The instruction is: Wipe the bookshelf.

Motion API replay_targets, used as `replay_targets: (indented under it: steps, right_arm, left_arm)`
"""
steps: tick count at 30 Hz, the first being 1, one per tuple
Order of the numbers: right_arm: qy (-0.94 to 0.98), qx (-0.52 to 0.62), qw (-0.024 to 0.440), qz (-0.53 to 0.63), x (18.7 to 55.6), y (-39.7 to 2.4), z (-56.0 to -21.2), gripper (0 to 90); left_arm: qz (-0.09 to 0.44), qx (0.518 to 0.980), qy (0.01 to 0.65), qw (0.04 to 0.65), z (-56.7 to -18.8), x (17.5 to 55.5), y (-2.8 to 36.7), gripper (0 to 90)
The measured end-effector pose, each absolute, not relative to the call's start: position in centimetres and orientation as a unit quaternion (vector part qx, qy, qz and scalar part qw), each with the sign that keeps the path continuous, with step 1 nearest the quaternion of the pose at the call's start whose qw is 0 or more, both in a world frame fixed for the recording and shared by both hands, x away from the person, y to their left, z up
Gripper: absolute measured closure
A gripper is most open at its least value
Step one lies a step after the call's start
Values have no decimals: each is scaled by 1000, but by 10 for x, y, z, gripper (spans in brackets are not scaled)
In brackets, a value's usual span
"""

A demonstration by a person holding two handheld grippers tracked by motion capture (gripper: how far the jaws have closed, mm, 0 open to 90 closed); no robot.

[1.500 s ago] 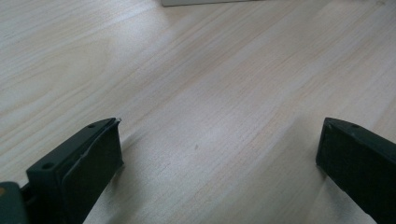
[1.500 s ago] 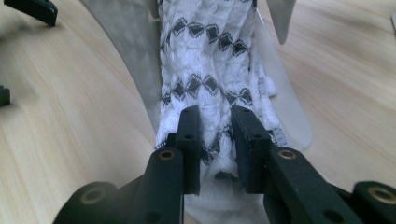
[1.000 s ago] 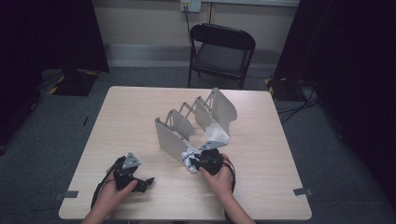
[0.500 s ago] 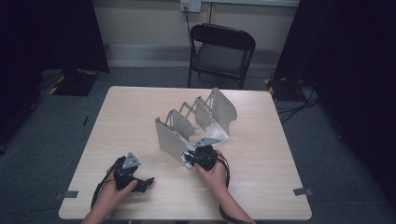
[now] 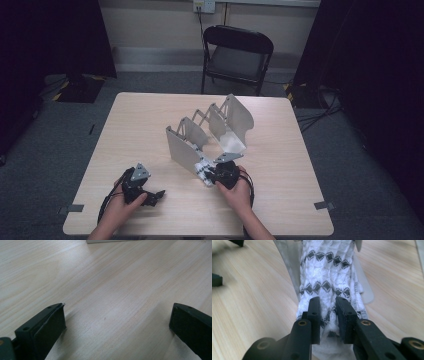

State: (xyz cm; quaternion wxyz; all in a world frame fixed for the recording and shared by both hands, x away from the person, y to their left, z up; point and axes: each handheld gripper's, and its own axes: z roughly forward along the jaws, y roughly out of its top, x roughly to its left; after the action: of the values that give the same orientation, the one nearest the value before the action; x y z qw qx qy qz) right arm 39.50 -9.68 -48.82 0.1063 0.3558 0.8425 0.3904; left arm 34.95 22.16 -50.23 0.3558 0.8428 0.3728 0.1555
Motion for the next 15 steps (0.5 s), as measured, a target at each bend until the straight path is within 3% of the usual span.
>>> replay_targets:
  steps: [9, 15]
  right_arm:
    - [828, 361, 91, 420, 406, -92, -489, 754]
    - [818, 356, 106, 440, 415, -80, -495, 764]
  left_arm:
    - [155, 843, 373, 356, -502, 350, 222, 0]
    - [155, 843, 373, 356, -502, 350, 222, 0]
